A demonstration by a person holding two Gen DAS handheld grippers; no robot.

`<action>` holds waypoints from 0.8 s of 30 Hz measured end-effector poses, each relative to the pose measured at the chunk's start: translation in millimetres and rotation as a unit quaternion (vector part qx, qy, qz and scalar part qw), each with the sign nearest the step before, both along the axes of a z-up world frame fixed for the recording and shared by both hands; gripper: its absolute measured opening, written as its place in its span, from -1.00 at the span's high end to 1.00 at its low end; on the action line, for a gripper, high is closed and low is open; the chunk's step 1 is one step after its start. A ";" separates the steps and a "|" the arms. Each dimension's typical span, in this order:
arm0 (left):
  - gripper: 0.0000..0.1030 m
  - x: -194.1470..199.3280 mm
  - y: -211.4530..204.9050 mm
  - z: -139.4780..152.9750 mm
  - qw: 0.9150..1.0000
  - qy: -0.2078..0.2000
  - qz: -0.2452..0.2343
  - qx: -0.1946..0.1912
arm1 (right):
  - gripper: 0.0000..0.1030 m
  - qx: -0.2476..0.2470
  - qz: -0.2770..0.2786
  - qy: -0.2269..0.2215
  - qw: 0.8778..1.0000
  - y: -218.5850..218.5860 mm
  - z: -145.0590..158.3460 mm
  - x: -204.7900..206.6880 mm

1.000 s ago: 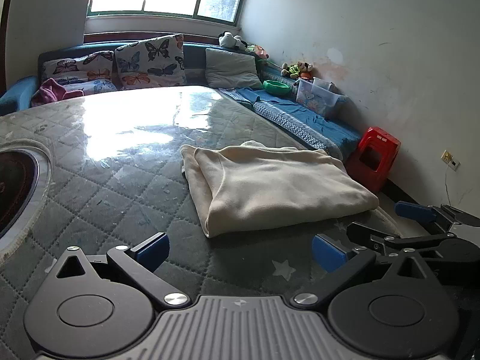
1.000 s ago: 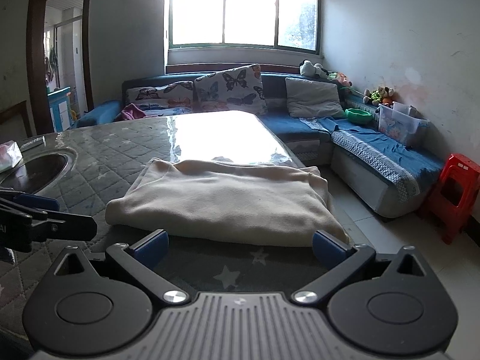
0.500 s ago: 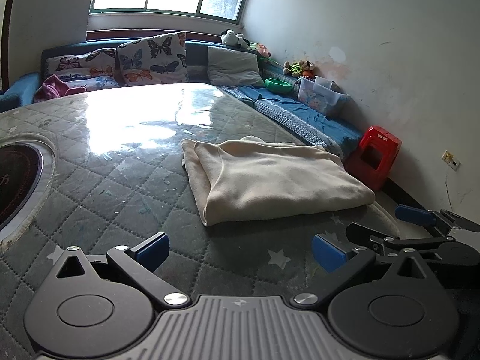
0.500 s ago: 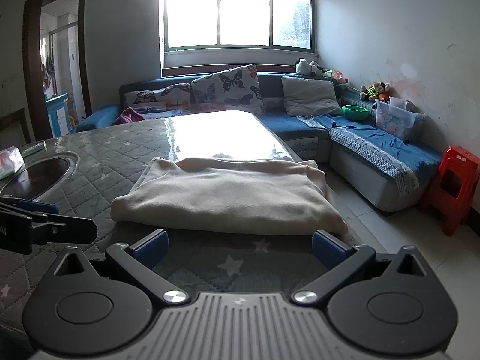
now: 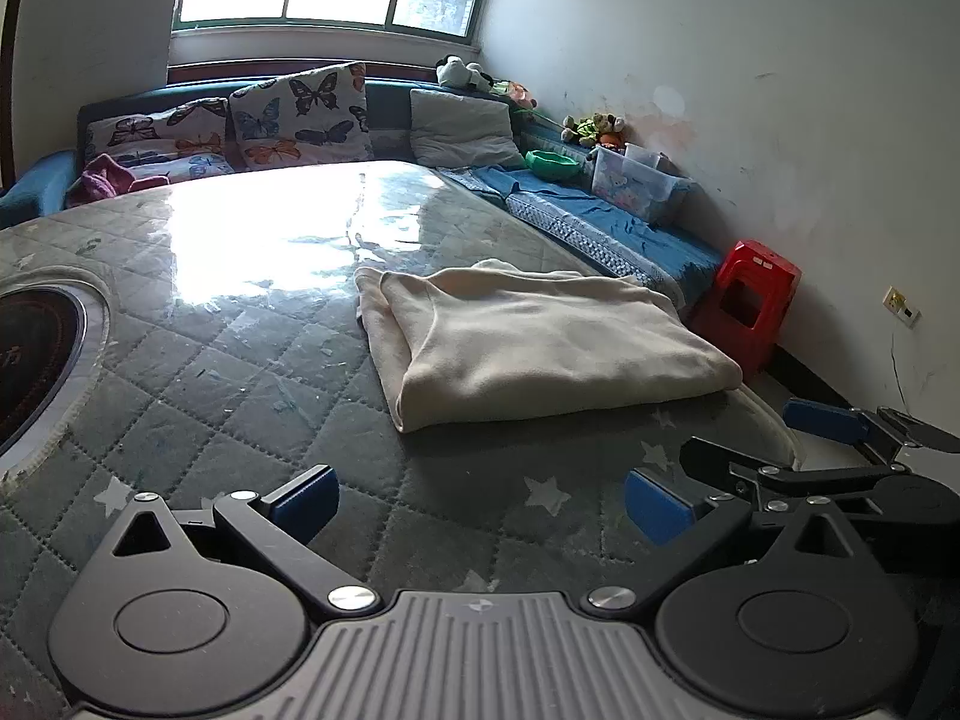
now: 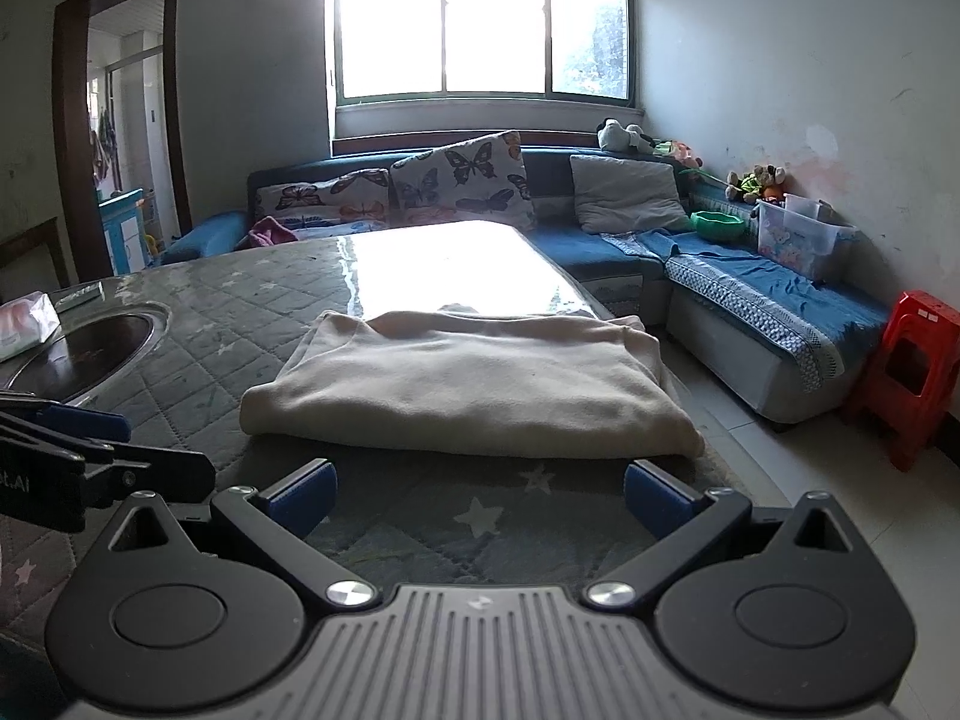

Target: Fold clothes

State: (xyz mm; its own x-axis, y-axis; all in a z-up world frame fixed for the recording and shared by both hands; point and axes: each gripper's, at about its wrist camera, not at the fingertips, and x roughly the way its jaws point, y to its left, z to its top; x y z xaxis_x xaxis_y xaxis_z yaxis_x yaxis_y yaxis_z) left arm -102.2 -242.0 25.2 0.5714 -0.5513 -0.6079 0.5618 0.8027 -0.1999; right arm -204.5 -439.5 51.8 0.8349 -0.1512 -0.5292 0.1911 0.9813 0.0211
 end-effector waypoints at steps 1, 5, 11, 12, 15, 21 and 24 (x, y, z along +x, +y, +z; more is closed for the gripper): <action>-1.00 -0.3 -0.4 -0.1 1.000 0.000 -0.001 0.000 | -1.00 0.000 0.000 0.000 1.000 0.2 0.0 -0.2; -1.00 -1.6 -2.1 -0.6 1.000 0.000 -0.004 0.002 | -1.00 -0.001 0.001 0.000 1.000 0.5 0.1 -0.8; -1.00 -3.4 -4.7 -1.2 1.000 -0.001 -0.009 0.004 | -1.00 0.000 0.001 0.000 1.000 0.7 -0.9 -1.0; -1.00 -3.5 -5.2 -1.2 1.000 -0.001 -0.009 0.005 | -1.00 0.000 0.001 0.000 1.000 0.7 -1.1 -1.0; -1.00 -3.9 -6.6 -1.4 1.000 -0.001 -0.011 0.006 | -1.00 0.001 0.000 0.001 1.000 0.5 -2.0 -0.5; -1.00 -3.3 -9.0 -2.5 1.000 -0.001 -0.013 0.008 | -1.00 0.003 0.000 0.002 1.000 -0.9 -2.7 0.7; -1.00 -2.8 -10.7 -3.1 1.000 -0.001 -0.014 0.008 | -1.00 0.003 -0.002 0.003 1.000 -1.1 -3.5 1.3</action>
